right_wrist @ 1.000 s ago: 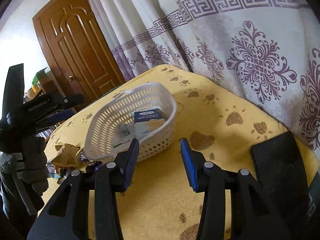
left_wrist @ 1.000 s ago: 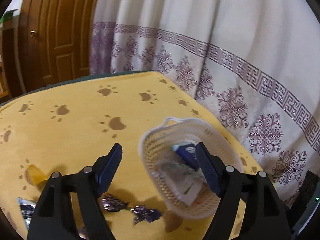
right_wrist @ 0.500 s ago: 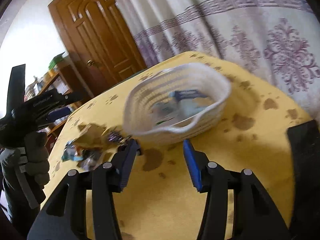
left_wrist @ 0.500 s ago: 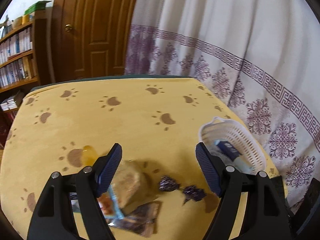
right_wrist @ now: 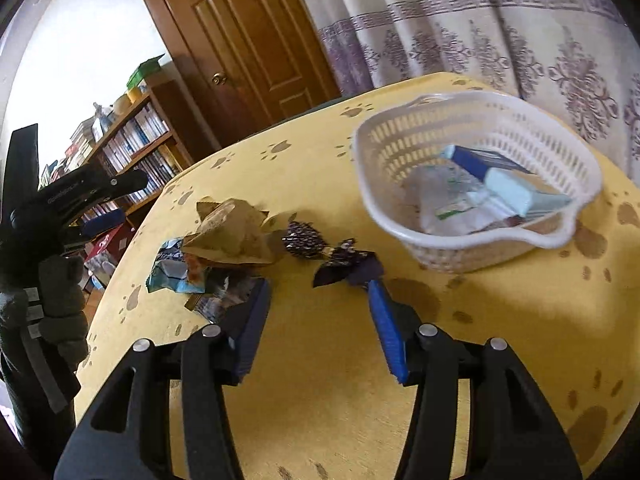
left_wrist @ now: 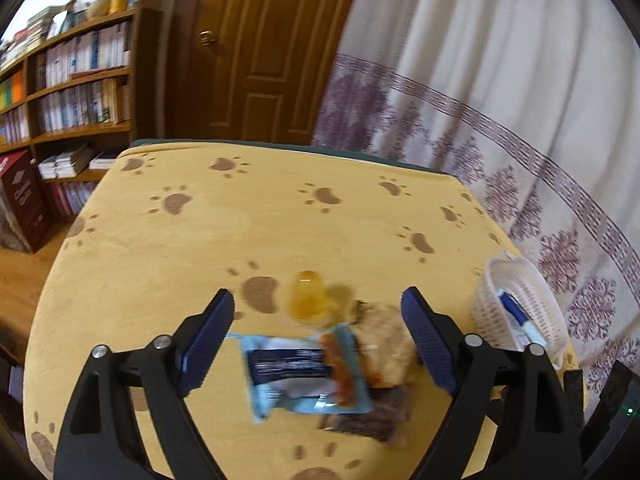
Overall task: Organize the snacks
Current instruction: 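Move the right tool to the dark purple candies while the left tool reaches the blue pastry packet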
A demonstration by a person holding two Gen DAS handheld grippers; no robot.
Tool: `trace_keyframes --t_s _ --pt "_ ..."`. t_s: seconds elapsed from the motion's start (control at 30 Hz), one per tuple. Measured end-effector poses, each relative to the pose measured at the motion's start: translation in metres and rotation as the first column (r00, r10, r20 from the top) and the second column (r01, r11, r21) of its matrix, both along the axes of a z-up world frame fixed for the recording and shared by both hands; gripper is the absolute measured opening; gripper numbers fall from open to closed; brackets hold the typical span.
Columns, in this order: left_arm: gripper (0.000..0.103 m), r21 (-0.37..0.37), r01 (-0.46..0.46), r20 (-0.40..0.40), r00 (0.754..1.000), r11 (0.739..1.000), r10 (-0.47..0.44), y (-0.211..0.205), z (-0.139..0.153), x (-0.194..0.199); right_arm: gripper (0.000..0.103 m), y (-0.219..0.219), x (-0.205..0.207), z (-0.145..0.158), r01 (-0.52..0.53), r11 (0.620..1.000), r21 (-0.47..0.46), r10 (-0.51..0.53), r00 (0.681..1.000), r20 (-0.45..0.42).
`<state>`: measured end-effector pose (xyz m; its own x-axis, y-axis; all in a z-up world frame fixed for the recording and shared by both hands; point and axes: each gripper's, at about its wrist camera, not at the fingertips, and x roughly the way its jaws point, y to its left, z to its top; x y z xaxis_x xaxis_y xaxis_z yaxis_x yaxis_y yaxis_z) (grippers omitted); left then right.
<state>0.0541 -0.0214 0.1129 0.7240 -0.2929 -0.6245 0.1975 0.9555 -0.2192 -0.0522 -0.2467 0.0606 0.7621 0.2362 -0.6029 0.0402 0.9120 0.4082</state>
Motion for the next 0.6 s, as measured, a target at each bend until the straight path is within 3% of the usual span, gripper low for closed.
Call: trace_keyframes --t_s 0.23,0.6 --pt "0.086 -0.027 -0.083 -0.044 0.996 0.996 0.082 0.045 -0.015 0.006 0.053 0.015 0.017 -0.004 -0.028 0.999 -0.045 0.027 0.999 -0.026" --pt "0.086 -0.056 -0.077 -0.09 0.993 0.995 0.072 0.058 -0.036 0.005 0.053 0.023 0.054 -0.009 -0.019 0.993 -0.119 0.013 0.999 -0.05"
